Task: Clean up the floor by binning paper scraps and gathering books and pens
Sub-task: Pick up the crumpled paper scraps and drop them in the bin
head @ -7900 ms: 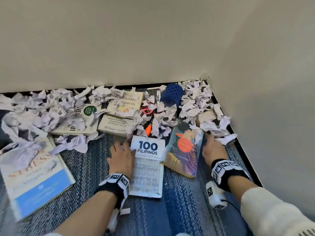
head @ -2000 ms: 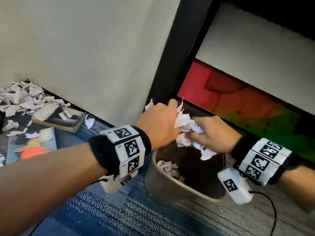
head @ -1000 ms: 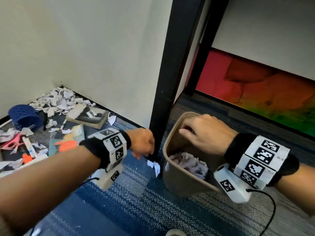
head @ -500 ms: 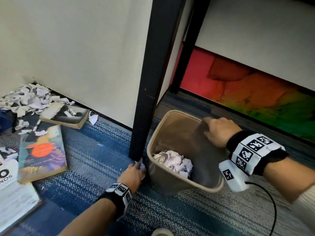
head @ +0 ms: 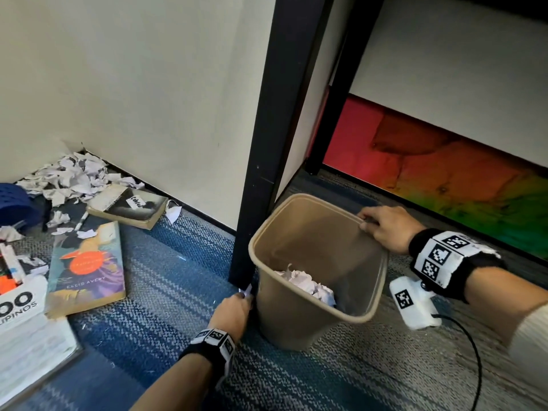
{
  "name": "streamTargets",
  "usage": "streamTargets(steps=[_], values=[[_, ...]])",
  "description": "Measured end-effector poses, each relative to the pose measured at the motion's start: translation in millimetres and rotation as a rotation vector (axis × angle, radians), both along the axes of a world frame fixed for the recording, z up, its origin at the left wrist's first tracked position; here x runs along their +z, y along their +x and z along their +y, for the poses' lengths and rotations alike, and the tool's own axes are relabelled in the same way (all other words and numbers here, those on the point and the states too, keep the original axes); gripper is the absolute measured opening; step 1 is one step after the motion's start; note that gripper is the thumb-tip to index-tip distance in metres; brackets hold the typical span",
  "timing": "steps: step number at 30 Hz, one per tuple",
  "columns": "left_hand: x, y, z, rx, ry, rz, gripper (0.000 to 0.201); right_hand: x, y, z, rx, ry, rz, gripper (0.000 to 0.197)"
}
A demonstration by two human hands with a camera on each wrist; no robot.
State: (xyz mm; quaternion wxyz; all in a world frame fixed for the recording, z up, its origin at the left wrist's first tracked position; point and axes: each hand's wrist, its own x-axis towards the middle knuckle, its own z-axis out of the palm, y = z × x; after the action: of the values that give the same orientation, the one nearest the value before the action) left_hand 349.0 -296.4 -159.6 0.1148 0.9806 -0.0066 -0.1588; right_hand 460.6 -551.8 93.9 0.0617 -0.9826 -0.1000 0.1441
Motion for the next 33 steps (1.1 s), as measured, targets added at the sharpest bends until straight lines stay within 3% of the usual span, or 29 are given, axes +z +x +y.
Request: streamTargets(steps=[6, 12, 15, 17, 19, 21, 24, 26, 29, 33], values=[[53.8, 7.7, 37.5, 0.179, -0.394, -0.127, 0.018, -2.5, 5.4, 2.9, 0.087, 0.025, -0.032, 0.020], [200.4, 44.7, 75.2, 0.061, -0.470, 0.031, 0.010, 3.0, 9.7, 3.4, 0.128, -0.028, 0.008, 0.021], [279.4, 48.1, 63.0, -0.004, -0.475, -0.217, 0.009, 4.2, 8.5, 7.9, 0.132, -0.084, -0.007, 0.023], [308.8, 45.4, 35.1, -0.077, -0.529, -0.415, 0.010, 4.8, 6.5, 11.4, 0.120, -0.132, 0.008, 0.026], [312.1, 42.6, 0.5, -0.192, -0.498, -0.425, 0.011, 7.8, 4.8, 16.6, 0.107, -0.190, 0.035, 0.029], [298.1, 41.6, -24.7, -0.312, -0.341, -0.264, 0.016, 16.2, 1.6, 24.3, 0.105, -0.264, 0.051, 0.031], [284.3, 46.3, -24.3, -0.422, -0.109, 0.008, 0.056, 35.2, -6.3, 41.7, 0.130, -0.360, -0.008, 0.036], [295.2, 46.1, -2.4, -0.396, -0.176, 0.021, 0.057, 52.1, -20.0, 61.6, 0.184, -0.406, -0.127, 0.035], [318.7, 38.9, 52.1, -0.319, -0.269, -0.013, 0.033, 76.0, -50.6, 113.7, 0.323, -0.481, -0.355, 0.026], [322.0, 20.1, 158.2, -0.158, -0.117, -0.054, 0.032, 96.4, -83.3, 213.1, 0.420, -0.443, -0.274, 0.048]])
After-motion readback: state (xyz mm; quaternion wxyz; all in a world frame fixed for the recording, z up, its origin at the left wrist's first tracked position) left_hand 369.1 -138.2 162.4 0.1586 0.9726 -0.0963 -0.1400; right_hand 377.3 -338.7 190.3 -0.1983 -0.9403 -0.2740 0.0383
